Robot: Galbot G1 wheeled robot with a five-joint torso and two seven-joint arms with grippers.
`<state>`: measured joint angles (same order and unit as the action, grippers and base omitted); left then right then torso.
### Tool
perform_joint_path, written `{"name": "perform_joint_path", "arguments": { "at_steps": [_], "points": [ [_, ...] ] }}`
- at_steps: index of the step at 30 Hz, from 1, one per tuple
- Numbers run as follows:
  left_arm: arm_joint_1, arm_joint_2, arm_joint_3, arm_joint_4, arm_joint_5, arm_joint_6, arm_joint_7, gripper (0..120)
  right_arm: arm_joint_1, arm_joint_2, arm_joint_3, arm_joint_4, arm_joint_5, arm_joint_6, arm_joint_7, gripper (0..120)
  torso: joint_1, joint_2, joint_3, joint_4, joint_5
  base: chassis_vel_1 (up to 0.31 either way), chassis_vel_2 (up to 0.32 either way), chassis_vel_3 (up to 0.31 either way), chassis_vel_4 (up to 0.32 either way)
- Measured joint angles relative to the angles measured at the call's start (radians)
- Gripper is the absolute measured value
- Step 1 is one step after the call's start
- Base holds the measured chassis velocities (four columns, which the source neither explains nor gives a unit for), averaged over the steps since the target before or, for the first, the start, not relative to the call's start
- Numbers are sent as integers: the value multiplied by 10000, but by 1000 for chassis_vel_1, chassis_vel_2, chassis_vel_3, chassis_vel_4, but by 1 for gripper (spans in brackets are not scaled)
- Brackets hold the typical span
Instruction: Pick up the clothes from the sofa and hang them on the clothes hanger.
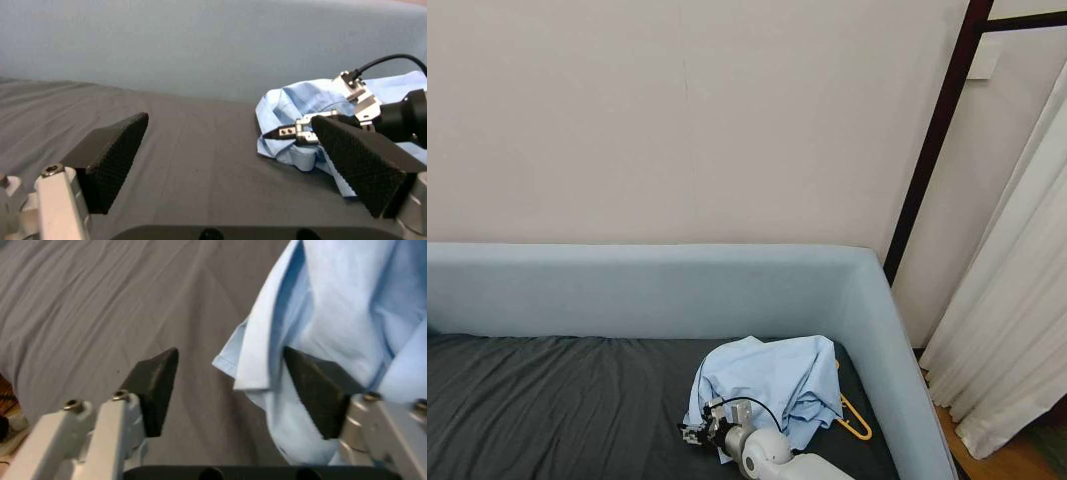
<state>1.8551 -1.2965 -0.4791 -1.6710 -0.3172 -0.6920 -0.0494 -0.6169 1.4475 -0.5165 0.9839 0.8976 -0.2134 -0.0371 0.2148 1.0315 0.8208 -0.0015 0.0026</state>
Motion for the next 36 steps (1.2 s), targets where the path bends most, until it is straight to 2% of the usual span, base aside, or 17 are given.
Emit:
{"name": "perform_joint_path", "arguments": {
  "at_steps": [1,5,6,13,15,17,24,28,30,31,36],
  "points": [
    [0,0,0,0,0,0,0,97,0,0,0,0,0,0,0,58,0,0,0,0,0,0,0,0,0],
    [-52,-19,12,87,-2,8,-4,97,15,-4,3,-38,-13,24,-8,42,0,0,0,0,0,0,0,0,0],
    [-52,-19,12,87,-2,8,-4,97,15,-4,3,-38,-13,24,-8,42,0,0,0,0,0,0,0,0,0],
    [-111,-67,-20,102,-79,32,-11,97,23,-7,20,-58,-40,49,-56,12,0,0,0,0,0,0,0,0,0],
    [-118,-67,-36,109,-93,32,-16,97,26,-5,25,-71,-76,58,-69,10,0,0,0,0,0,0,0,0,0],
    [-143,-67,-59,122,-133,32,-23,97,66,-21,16,-80,-100,71,-80,1,0,0,0,0,1,0,0,0,0],
    [-222,-60,-83,139,-222,64,-48,97,139,-309,-105,310,-107,94,-9,0,0,0,1,0,1,0,0,0,0],
    [-241,-51,-80,156,-233,66,-60,97,256,-1213,-116,1567,62,29,80,0,0,0,0,2,5,0,0,0,0],
    [-290,-51,-79,168,-234,93,-73,97,371,-1980,-258,2467,266,53,288,0,0,2,0,-1,2,0,0,0,0],
    [-290,-51,-79,168,-234,93,-73,97,371,-1980,-258,2467,266,53,288,0,0,2,0,-1,2,0,0,0,0],
    [-577,-66,-105,177,-307,407,-281,97,516,-3863,-378,4596,599,192,486,0,0,1,1,-2,3,0,0,0,0]
  ]
}}
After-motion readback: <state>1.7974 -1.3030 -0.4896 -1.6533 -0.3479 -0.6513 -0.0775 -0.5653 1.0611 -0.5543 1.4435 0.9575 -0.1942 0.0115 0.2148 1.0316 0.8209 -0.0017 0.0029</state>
